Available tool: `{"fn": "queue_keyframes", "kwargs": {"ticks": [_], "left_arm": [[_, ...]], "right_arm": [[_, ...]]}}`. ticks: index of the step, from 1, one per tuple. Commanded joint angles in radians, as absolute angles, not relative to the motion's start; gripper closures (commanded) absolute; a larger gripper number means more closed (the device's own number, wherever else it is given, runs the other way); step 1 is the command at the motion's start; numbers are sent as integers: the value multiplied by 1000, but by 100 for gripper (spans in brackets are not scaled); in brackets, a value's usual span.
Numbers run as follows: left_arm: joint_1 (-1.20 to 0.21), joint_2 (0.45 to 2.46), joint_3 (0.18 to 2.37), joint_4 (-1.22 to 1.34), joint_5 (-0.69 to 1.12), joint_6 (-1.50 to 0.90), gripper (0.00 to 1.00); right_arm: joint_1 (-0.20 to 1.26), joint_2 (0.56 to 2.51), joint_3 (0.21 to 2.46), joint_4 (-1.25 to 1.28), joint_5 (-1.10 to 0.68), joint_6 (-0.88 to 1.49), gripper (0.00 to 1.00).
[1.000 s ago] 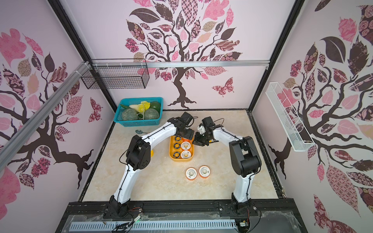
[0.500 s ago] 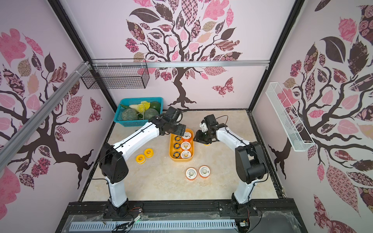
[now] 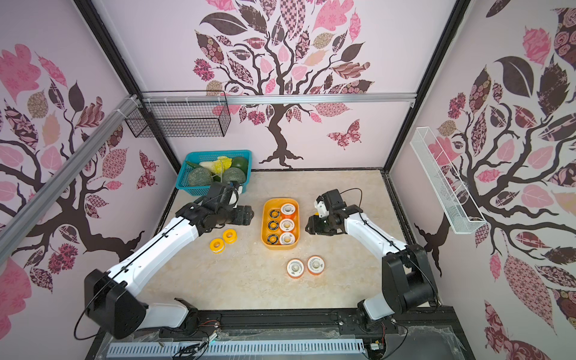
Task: Put the sealing tape into the storage box
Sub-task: Pick up the sealing tape at the center of the board.
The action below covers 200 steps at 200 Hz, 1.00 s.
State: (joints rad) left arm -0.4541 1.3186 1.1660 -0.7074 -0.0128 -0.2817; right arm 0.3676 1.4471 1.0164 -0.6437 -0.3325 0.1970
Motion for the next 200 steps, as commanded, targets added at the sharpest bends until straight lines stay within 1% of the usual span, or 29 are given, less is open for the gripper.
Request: {"fn": "queue_keyframes", "kwargs": {"ticks": [1,14,23,38,50,60,69,76,95,106,155,200], "left_arm": [[-417,1231,1092,-645,17,-277,16],[-402,1176,1043,-621,9,-276,16],[-399,1144,1016,-605,-4,-276,14],[-396,1111,1006,-601,-28,-275,11],[-392,1106,1007,-601,-38,-273,10],[-378,1110,1010,-605,-33,-279,10],[-364,1115,1012,-611,-30,-289,11],[-355,1117,1013,-612,-30,-296,11],[-348,1124,1012,-619,-39,-300,10],[-348,1127,1014,-625,-51,-299,11],[-342,1135,1017,-631,-66,-296,11],[-338,1142,1019,-635,-65,-298,10]], "right_arm": [[408,1361,979,-649,-273,172,41],[434,1335,954,-653,-250,168,40],[450,1322,944,-662,-234,165,39],[495,1301,929,-671,-193,161,37],[538,1289,921,-673,-165,158,35],[577,1282,915,-676,-139,157,31],[616,1278,909,-675,-109,157,22],[646,1280,907,-676,-78,160,17],[725,1287,893,-672,-3,164,8],[757,1299,888,-668,20,165,4],[871,1384,908,-666,44,147,4],[936,1499,952,-696,81,140,5]]}}
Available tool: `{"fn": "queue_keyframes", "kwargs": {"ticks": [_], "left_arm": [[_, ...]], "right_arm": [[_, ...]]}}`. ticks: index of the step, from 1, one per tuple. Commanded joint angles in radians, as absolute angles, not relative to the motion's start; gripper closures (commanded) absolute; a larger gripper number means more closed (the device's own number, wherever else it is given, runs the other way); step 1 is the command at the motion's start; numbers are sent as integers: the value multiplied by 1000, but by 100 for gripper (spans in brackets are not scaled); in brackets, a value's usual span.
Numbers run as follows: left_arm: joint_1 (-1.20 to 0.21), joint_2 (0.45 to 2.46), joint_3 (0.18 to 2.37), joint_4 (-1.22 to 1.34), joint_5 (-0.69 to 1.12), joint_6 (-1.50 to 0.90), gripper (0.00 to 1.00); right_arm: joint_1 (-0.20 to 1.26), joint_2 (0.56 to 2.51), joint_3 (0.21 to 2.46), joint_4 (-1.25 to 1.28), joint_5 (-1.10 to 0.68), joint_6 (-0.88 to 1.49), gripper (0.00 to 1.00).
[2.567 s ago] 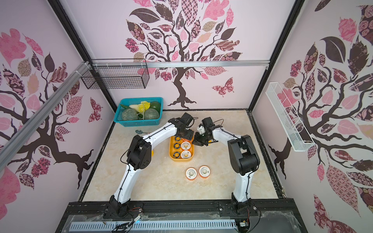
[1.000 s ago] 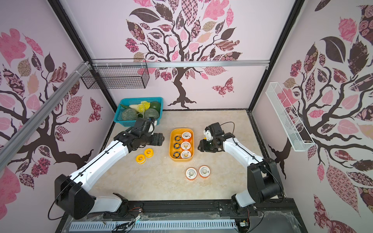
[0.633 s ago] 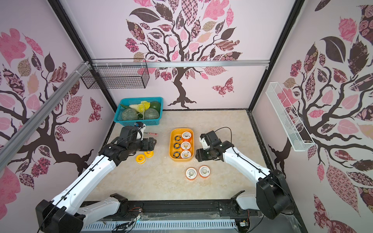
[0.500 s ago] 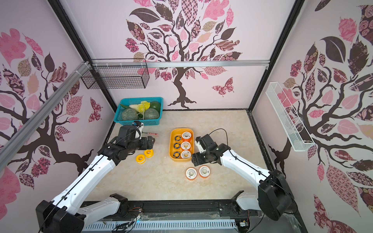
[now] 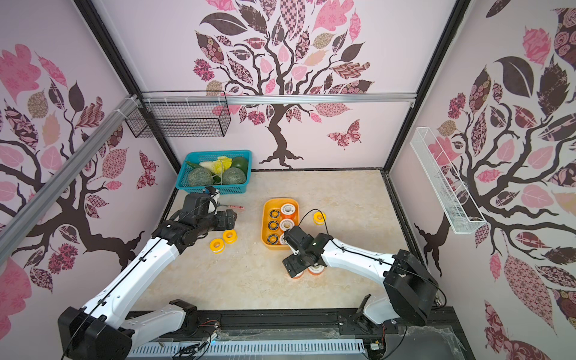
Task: Put the sealing tape into the storage box
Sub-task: Pick up the sealing tape at the center of the board.
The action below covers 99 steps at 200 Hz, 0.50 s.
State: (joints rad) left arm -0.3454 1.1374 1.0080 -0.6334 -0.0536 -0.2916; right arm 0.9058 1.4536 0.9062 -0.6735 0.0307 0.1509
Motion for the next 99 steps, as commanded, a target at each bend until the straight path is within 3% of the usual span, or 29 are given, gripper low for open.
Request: {"fn": "queue_keyframes", "kwargs": {"ticks": [1,99], "left_arm": [[-339,1143,1019,-635,-65,-298,10],[-336,1144,1020,-641,-67,-296,10]], "right_arm": [[937,1502,953,-696,83,141,5],[979,1616,986,-708,116,154,10]]}}
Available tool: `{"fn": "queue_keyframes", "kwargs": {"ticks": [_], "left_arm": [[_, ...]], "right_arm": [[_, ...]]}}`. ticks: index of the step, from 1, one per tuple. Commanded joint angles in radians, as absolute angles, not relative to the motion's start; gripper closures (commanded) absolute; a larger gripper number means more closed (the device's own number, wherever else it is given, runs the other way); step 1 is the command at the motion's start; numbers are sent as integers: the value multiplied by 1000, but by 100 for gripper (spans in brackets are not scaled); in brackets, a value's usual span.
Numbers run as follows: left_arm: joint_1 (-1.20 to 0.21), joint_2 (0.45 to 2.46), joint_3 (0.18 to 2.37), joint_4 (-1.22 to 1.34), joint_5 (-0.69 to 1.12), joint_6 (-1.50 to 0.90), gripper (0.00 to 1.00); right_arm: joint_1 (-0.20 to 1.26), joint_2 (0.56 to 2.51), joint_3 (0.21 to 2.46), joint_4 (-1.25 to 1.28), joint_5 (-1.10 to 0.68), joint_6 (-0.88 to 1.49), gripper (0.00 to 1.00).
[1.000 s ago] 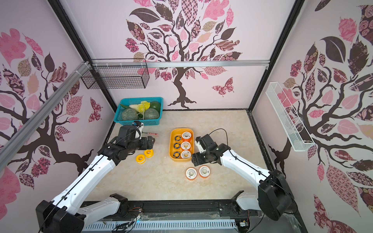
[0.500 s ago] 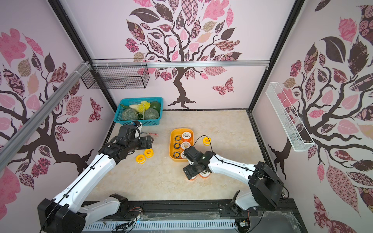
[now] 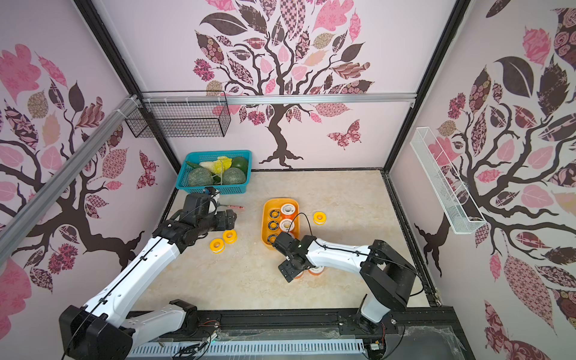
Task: Put the sealing tape into the storage box
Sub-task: Pick up the sealing tape at the center of the board.
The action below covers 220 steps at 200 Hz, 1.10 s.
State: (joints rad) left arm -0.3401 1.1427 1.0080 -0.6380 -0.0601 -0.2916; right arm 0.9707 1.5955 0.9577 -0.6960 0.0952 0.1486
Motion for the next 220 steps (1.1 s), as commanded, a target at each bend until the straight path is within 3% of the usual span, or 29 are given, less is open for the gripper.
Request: {"fn": "queue_keyframes", "kwargs": {"ticks": [1,107,181,220], "left_arm": [[-336,1143,1020,-641,-67,-296,10],[-334,1150,1022,-643,-66,-296,11],[-334,1150,1022,-646,-68,-295,11],[-334,1149,1022,-644,-68,-295,11]], "right_arm": [[979,1617,987,-708,116,153,11],[987,1635,988,-704,137,176,25],[980,1571,1018,-741,154,189,26],[914,1494,1043,-755,55,174,27]]}}
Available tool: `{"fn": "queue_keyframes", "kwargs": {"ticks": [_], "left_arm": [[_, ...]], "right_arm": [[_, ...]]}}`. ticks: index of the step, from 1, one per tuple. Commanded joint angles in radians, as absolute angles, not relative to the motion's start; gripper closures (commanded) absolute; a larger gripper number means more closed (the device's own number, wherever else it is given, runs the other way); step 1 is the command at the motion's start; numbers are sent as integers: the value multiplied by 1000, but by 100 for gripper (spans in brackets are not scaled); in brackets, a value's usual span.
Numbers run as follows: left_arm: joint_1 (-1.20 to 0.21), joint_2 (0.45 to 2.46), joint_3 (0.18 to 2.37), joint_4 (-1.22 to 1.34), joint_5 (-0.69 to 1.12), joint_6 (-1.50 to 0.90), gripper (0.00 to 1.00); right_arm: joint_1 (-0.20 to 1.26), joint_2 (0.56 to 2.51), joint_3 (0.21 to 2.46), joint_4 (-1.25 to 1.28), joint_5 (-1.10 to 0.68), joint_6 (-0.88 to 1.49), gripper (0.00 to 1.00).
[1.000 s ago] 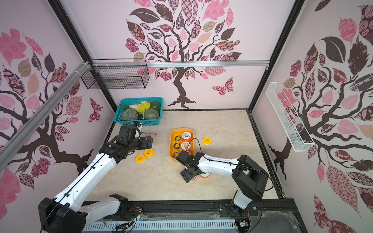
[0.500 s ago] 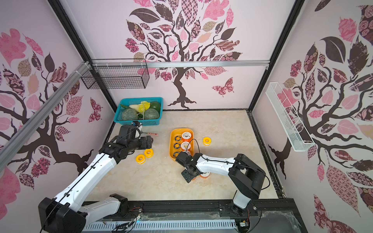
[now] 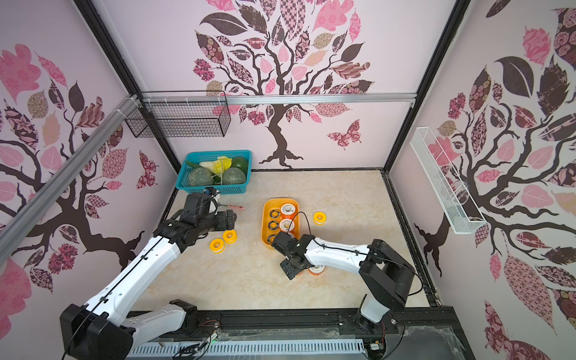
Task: Put the sealing tape into the storage box
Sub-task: Pick up the sealing tape at the center of the board, then place the sealing tape in the storage box.
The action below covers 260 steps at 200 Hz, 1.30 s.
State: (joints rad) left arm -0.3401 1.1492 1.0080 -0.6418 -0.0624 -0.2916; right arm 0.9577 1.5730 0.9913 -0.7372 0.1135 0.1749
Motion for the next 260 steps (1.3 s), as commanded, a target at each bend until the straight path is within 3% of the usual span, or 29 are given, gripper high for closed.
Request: {"fn": "queue_keyframes", "kwargs": {"ticks": [1,48,95,184,260], "left_arm": [[-334,1149,1022,-644,-69,-295,11],[-334,1150,1022,-647,-68,-295,11],[-334,1152,1023,-649,-69,-295,11],[-334,1161,1020,-647,-51,-304,11],[-334,1170,1022,-650,-55,-301,11]], "right_arm": [[912,1491,1044,-755,55,173,27],[780,1430,1111,-766,-104,145,27],[667,1486,1242,-765,-232,132,27],[637,1794,1555,-837,-152,110,28],[638,1949,1671,-908,-67,73,28]]}}
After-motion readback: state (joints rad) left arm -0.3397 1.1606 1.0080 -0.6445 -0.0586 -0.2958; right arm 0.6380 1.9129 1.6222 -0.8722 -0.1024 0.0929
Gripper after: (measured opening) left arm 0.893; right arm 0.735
